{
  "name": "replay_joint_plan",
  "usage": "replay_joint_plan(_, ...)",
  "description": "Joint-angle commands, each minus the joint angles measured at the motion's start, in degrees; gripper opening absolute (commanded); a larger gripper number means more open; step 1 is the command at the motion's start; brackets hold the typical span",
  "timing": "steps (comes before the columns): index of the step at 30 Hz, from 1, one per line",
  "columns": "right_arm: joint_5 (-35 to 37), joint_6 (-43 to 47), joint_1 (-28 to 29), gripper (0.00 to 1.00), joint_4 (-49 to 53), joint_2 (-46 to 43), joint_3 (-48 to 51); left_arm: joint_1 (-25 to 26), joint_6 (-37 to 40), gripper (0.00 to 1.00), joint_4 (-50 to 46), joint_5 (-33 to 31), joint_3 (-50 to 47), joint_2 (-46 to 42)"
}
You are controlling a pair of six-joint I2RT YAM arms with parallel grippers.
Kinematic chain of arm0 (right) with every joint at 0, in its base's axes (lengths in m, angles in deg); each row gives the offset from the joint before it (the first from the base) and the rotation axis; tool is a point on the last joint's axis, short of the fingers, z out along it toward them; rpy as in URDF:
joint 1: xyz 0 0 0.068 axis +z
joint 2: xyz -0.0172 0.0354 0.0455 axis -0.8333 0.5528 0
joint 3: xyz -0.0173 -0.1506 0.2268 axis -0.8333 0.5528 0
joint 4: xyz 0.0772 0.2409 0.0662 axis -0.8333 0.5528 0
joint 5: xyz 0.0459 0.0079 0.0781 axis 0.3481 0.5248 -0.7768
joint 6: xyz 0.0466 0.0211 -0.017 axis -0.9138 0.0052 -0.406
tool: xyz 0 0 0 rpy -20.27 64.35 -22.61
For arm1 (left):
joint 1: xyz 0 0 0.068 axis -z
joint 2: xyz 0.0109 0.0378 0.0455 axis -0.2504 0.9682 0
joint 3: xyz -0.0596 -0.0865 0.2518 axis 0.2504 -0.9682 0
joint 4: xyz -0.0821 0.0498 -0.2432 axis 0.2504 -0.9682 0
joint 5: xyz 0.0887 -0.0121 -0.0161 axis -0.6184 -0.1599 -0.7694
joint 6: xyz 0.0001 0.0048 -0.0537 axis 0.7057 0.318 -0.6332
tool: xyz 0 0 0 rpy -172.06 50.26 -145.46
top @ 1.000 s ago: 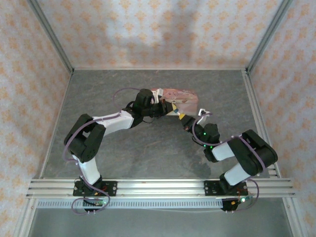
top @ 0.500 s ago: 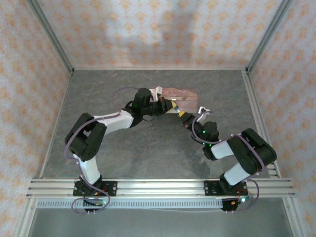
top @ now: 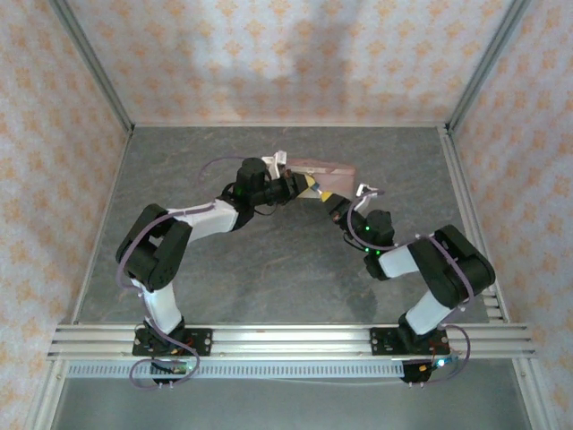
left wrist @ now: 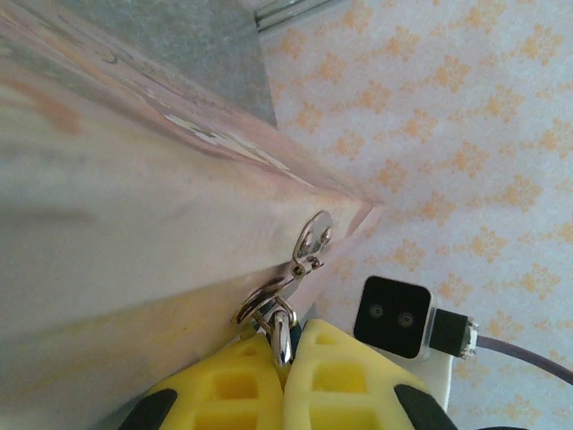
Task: Unlock the padlock with the key
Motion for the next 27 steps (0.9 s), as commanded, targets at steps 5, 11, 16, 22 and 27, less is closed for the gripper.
replay_joint_plan(5,-5.53,-7.09,-0.60,0.00,-3.49,0.70,-5.28,2.69,-0.12,0.00,6.64,6.95,-0.30,-1.09)
replay_joint_plan(11,-5.99,-7.48,-0.25,0.00,-3.43,1.89,-6.13,2.71,-0.51,0.00,7.57,7.04,-0.24,-1.01)
replay_joint_plan(16,-5.60,-5.40,-0.54,0.00,-3.43,5.54,-7.69,2.82,-1.60,0.00,9.45,7.73,-0.43,-0.91)
replay_joint_plan(22,-7.81,-2.07,-1.30,0.00,-3.50,6.83,-10.33,2.82,-0.65,0.00,8.55,7.98,-1.01,-1.88)
replay_joint_plan(27,-9.25,-2.96,-2.26,0.00,-3.50,6.45,-11.40,2.81,-0.54,0.00,8.95,8.16,-1.32,-1.81)
